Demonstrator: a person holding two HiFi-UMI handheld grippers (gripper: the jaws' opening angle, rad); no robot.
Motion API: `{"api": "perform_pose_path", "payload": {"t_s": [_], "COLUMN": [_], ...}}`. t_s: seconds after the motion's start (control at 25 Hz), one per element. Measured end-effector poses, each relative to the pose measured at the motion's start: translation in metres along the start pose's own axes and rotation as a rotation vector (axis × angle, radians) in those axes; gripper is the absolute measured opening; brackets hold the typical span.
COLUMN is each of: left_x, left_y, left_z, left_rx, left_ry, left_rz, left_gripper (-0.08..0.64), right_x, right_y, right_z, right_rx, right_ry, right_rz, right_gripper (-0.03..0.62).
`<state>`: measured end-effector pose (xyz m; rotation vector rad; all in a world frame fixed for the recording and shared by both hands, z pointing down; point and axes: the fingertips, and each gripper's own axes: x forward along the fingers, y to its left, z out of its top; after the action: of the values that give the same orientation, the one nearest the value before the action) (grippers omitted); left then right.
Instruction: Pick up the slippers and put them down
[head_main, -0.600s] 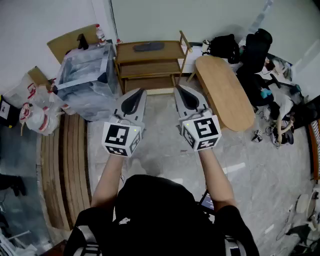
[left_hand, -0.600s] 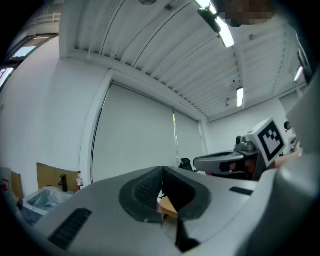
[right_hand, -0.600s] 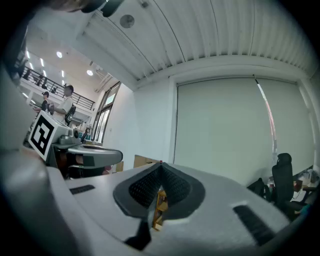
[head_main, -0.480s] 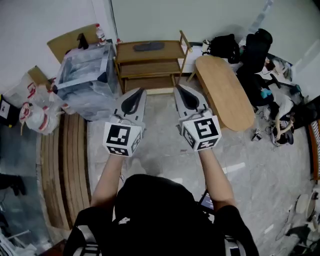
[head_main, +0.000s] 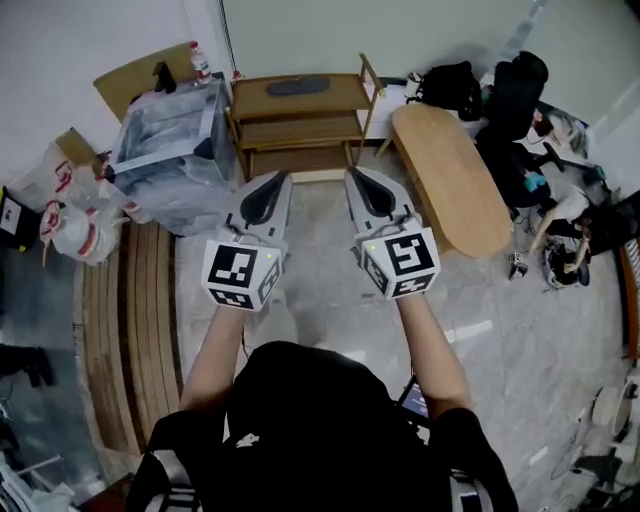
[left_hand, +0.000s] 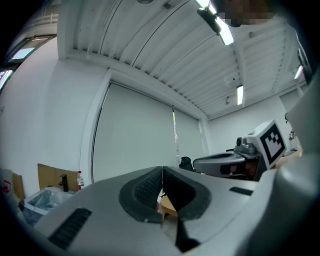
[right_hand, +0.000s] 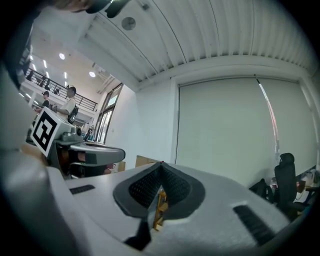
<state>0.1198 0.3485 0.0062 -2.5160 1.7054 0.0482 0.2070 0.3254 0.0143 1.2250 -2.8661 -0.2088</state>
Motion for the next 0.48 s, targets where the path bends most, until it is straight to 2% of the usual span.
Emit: {"api": "perform_pose_path", "payload": {"t_s": [0.16,0.28,0.48], "left_x": [0.008,0.017,0.043], "left_y": [0.007,0.012,0.043], "left_z": [-0.001,-0.003,-0.017], "left_rx": [0.009,-0.015,-0.040], "left_ry": [0.000,-0.008,-0.009], "left_rz": [0.006,-0.012,-0.021], "left_gripper": [0.006,0.005,0.005], "right_x": [0.008,0.018,0.060], "right_y": [-0.007,-0.013,-0.024], "right_z": [-0.002,-0.006,-0.017], "right_rx": [0.013,0.018,0.027], "right_ry": [-0.002,-0.001,0.022], "right_rz": [-0.003,-0.003,-0.002], "right_gripper": [-0.017,-0.017,-0.017]}}
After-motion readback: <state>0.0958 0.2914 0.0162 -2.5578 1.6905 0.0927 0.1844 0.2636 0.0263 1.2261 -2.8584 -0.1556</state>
